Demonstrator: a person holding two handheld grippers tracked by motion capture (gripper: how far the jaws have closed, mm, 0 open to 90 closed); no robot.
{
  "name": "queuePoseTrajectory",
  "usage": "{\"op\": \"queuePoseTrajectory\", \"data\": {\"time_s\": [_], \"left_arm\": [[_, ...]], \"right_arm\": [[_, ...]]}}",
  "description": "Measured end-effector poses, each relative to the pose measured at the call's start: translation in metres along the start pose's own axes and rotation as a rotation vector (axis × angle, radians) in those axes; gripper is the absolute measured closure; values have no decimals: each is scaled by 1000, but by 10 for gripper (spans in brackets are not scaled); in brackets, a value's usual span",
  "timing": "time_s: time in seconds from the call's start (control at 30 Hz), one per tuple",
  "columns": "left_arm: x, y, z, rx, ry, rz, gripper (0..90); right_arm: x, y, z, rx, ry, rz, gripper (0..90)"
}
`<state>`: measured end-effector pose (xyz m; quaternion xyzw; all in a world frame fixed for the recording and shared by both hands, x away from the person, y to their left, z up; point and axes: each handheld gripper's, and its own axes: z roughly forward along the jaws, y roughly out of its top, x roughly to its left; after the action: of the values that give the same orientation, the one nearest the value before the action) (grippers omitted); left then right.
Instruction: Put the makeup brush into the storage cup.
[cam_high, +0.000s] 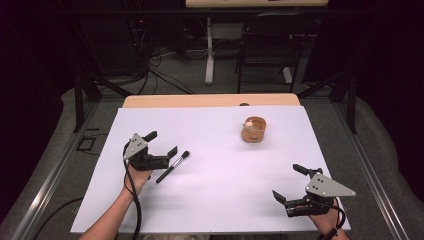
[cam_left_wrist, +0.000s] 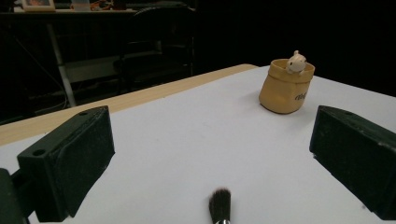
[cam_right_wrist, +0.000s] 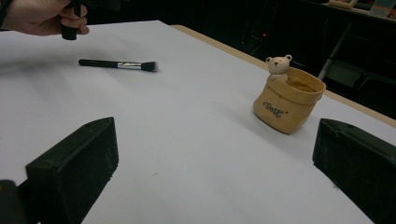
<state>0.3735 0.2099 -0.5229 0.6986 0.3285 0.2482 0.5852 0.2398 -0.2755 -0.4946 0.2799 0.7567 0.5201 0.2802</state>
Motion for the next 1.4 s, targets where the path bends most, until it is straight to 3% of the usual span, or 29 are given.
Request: {"op": "queuePoseTrajectory", "data": {"time_s": [0.33, 0.5, 0.6, 0.67, 0.7, 0.83, 0.9, 1.07, 1.2, 1.4], "left_arm": [[0, 1, 9, 14, 2, 1, 0], [-1, 1, 14, 58, 9, 11, 0], [-1, 6, 14, 137, 62, 27, 0], [2, 9, 15, 187, 48, -15, 0], [3, 10, 16, 223, 63, -25, 0], [4, 15, 17, 337, 69, -36, 0], [6, 17, 19, 382, 56, -61, 0], [4, 19, 28, 520, 13, -77, 0], [1, 23, 34, 629, -21, -75, 0], [-1, 27, 44, 772, -28, -58, 0]], "right_arm": [[1, 0, 0, 8, -2, 2, 0], [0, 0, 0, 6, -2, 2, 0], [0, 0, 0, 7, -1, 3, 0], [0, 0, 0, 7, 0, 5, 0], [0, 0, 0, 7, -1, 2, 0], [0, 0, 0, 6, -2, 4, 0], [0, 0, 0, 8, -4, 4, 0], [0, 0, -1, 9, -4, 3, 0], [0, 0, 0, 11, -3, 6, 0], [0, 0, -1, 10, -1, 6, 0]]}}
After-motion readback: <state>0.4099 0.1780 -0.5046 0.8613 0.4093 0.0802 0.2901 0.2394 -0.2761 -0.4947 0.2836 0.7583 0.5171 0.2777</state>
